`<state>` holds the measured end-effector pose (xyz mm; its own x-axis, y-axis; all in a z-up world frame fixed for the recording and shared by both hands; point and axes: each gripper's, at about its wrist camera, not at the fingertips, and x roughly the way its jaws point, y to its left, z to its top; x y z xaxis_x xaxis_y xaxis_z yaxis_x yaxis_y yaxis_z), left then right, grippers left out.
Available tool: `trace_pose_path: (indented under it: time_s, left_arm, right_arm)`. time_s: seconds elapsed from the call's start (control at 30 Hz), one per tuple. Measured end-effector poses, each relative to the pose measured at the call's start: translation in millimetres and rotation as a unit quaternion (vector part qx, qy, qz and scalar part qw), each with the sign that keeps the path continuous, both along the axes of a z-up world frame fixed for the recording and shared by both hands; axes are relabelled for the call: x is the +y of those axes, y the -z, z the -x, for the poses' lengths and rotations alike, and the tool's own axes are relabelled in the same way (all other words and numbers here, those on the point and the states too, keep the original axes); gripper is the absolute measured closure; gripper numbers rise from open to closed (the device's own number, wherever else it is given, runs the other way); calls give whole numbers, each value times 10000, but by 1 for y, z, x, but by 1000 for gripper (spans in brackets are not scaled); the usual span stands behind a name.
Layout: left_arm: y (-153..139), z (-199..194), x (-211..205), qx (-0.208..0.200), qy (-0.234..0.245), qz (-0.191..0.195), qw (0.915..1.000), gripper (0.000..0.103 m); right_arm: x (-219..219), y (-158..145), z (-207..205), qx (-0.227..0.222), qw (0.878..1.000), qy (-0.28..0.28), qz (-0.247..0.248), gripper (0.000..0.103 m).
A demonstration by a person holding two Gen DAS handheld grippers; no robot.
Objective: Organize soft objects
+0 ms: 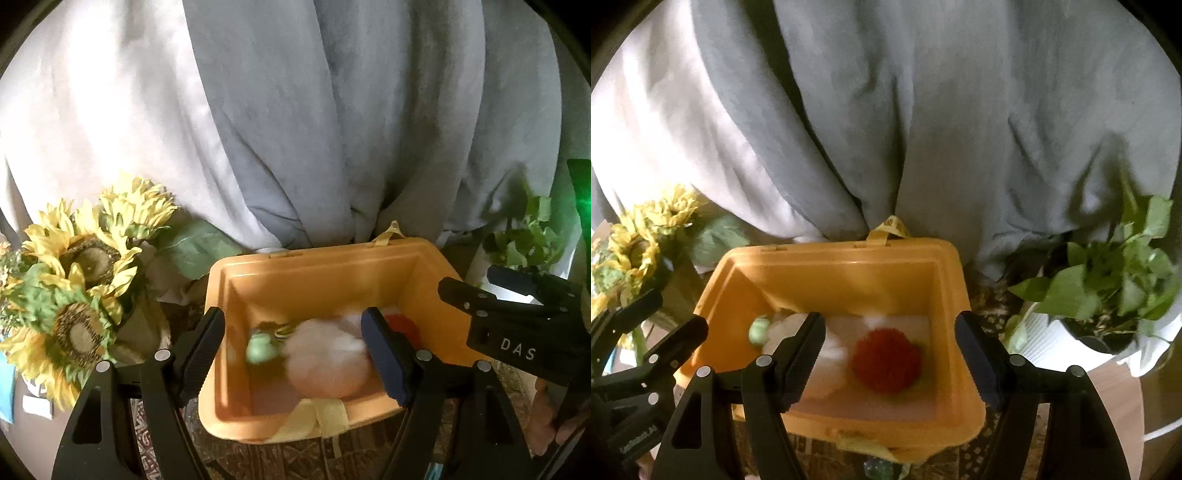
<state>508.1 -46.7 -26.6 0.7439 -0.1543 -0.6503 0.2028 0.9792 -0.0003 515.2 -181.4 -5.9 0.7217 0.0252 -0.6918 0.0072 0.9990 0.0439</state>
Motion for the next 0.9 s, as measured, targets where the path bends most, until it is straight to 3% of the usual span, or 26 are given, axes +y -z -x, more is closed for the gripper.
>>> trace_pose_path:
  time_s: [0.27, 0.5, 0.77, 0.9]
  left_arm:
    - [-12, 35, 3, -154, 123, -57, 9998, 21]
    - [-20, 69, 4, -368, 334, -227, 9985, 11]
    - [-17, 90, -2, -228, 685, -497, 9962, 8]
    - [-13, 97, -10, -143, 1007, -930, 9905, 7]
  right_arm:
    - [6, -14, 37, -291, 9995, -12, 80, 30]
    - [6, -11, 64, -142, 9999, -48, 7, 30]
    - [10, -1, 80, 558, 9980, -232, 204, 29]
    - [16, 7, 81, 1064, 9914, -568, 517, 30]
